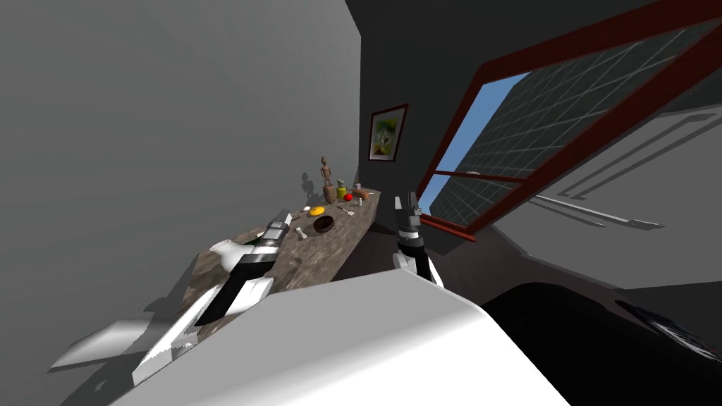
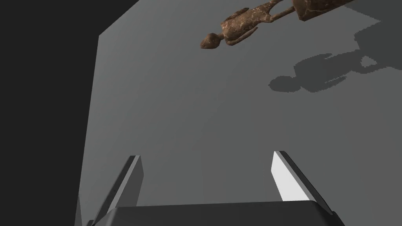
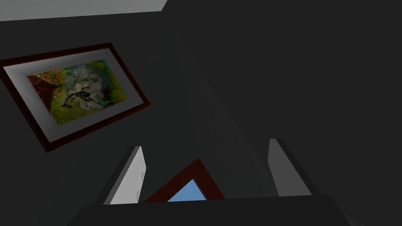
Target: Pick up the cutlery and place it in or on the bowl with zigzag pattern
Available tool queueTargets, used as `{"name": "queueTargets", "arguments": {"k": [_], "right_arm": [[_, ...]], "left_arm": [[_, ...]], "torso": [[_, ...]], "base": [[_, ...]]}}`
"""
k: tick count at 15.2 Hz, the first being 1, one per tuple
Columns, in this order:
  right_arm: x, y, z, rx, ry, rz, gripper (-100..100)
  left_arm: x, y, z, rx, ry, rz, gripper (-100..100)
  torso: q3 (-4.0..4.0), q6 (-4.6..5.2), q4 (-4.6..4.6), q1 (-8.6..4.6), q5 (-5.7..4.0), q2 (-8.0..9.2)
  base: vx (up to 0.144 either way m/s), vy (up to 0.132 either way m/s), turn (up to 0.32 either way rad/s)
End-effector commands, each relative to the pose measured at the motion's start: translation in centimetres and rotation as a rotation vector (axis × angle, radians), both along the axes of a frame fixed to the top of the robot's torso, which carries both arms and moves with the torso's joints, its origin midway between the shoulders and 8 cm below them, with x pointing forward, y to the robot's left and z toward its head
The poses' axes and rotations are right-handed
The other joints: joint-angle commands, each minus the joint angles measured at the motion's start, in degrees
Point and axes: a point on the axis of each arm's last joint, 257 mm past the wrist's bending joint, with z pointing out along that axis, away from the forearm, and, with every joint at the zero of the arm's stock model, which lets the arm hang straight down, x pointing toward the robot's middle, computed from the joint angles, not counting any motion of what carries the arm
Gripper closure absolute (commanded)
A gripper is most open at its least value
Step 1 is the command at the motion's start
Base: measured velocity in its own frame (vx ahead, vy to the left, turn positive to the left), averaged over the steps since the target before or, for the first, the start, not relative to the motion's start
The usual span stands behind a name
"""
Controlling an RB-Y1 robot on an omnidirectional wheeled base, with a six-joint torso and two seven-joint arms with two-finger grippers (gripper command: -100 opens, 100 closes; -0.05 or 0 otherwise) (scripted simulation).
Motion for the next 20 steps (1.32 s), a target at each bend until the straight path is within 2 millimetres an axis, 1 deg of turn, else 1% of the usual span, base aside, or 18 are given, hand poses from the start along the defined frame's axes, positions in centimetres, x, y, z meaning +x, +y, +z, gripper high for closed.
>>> {"name": "queueTargets", "arguments": {"k": [1, 2, 3, 4, 5, 6, 9, 10, 11, 12, 13, 14, 15, 16, 17, 18, 19, 20], "right_arm": [[0.0, 0.0, 0.0, 0.0, 0.0, 0.0, 0], [0.0, 0.0, 0.0, 0.0, 0.0, 0.0, 0], [0.0, 0.0, 0.0, 0.0, 0.0, 0.0, 0], [0.0, 0.0, 0.0, 0.0, 0.0, 0.0, 0], [0.0, 0.0, 0.0, 0.0, 0.0, 0.0, 0], [0.0, 0.0, 0.0, 0.0, 0.0, 0.0, 0], [0.0, 0.0, 0.0, 0.0, 0.0, 0.0, 0], [0.0, 0.0, 0.0, 0.0, 0.0, 0.0, 0], [0.0, 0.0, 0.0, 0.0, 0.0, 0.0, 0], [0.0, 0.0, 0.0, 0.0, 0.0, 0.0, 0], [0.0, 0.0, 0.0, 0.0, 0.0, 0.0, 0], [0.0, 0.0, 0.0, 0.0, 0.0, 0.0, 0], [0.0, 0.0, 0.0, 0.0, 0.0, 0.0, 0], [0.0, 0.0, 0.0, 0.0, 0.0, 0.0, 0], [0.0, 0.0, 0.0, 0.0, 0.0, 0.0, 0], [0.0, 0.0, 0.0, 0.0, 0.0, 0.0, 0], [0.0, 0.0, 0.0, 0.0, 0.0, 0.0, 0], [0.0, 0.0, 0.0, 0.0, 0.0, 0.0, 0]], "left_arm": [[1.1, 1.0, -1.9, 0.03, 0.07, 0.008, -100], [1.1, 1.0, -2.0, 0.036, 0.075, 0.008, -100], [1.8, 1.9, -3.5, 0.055, 0.128, 0.018, -100], [1.8, 1.9, -3.5, 0.057, 0.129, 0.017, -100], [2.3, 2.8, -5.0, 0.078, 0.178, 0.026, -100], [2.4, 2.9, -5.1, 0.077, 0.184, 0.029, -100], [3.2, 5.1, -8.4, 0.113, 0.294, 0.06, -100], [3.2, 5.2, -8.4, 0.117, 0.297, 0.06, -100], [3.5, 6.4, -10.0, 0.133, 0.351, 0.079, -100], [3.5, 6.5, -10.0, 0.136, 0.353, 0.079, -100], [3.7, 7.9, -11.5, 0.156, 0.409, 0.099, -100], [3.7, 7.9, -11.6, 0.156, 0.41, 0.1, -100], [3.7, 9.3, -13.0, 0.175, 0.465, 0.122, -100], [3.7, 9.3, -13.0, 0.175, 0.465, 0.122, -100], [3.6, 10.9, -14.4, 0.194, 0.519, 0.146, -100], [3.6, 10.9, -14.4, 0.194, 0.52, 0.146, -100], [3.5, 12.4, -15.7, 0.213, 0.573, 0.172, -100], [3.5, 12.4, -15.7, 0.213, 0.573, 0.172, -100]], "torso": [[0.0, 0.0, 0.0, 0.0, 0.0, 0.0], [0.0, 0.01, 0.0, 0.0, 0.0, -0.01], [-0.01, 0.0, 0.0, 0.0, 0.0, -0.01], [-0.01, 0.0, -0.01, -0.01, 0.0, -0.02], [-0.01, 0.0, 0.0, -0.02, -0.01, -0.02], [-0.01, 0.01, 0.0, -0.03, -0.01, -0.02], [-0.02, 0.0, -0.01, -0.03, -0.01, -0.03], [-0.02, 0.01, -0.01, -0.03, -0.01, -0.03], [-0.01, -0.01, 0.0, -0.03, -0.01, -0.02], [-0.02, 0.01, -0.01, -0.03, -0.01, -0.03], [-0.01, 0.0, -0.01, -0.04, -0.01, -0.03], [-0.02, 0.01, -0.01, -0.04, -0.02, -0.03], [-0.01, -0.01, -0.01, -0.04, -0.01, -0.02], [-0.02, 0.01, -0.01, -0.05, -0.01, -0.03], [-0.02, 0.01, -0.01, -0.06, -0.01, -0.03], [-0.02, 0.01, -0.01, -0.05, -0.02, -0.03], [-0.01, 0.0, 0.0, -0.03, -0.01, -0.02], [-0.01, 0.0, 0.0, -0.02, -0.01, -0.02]], "base": [[0.01, -0.018, -0.087], [0.011, -0.017, -0.08], [0.016, -0.02, -0.12], [0.016, -0.02, -0.1], [0.015, -0.024, -0.094], [0.014, -0.021, -0.096], [0.014, -0.022, -0.124], [0.013, -0.021, -0.085], [0.016, -0.025, -0.113], [0.017, -0.023, -0.108], [0.019, -0.024, -0.135], [0.017, -0.022, -0.102], [0.017, -0.027, -0.105], [0.016, -0.026, -0.11], [0.016, -0.024, -0.159], [0.014, -0.016, -0.104], [0.016, -0.014, -0.119], [0.016, -0.011, -0.095]]}}
